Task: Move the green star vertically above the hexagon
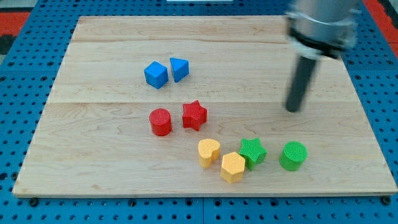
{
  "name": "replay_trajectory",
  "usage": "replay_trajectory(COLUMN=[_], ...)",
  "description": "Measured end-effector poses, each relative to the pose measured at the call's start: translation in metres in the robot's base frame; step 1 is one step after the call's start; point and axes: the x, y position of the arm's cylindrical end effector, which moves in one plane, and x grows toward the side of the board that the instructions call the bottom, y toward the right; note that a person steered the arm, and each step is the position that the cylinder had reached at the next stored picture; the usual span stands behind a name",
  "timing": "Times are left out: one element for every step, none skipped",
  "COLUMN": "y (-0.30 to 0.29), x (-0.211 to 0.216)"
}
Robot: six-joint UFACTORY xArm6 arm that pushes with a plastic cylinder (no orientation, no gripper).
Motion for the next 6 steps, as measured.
replay_trajectory(y=[0.004,-0.054,-0.095,-0.126,-0.126,-0.126], x=[0.084,0.132,0.129,0.094,0.042,-0.016])
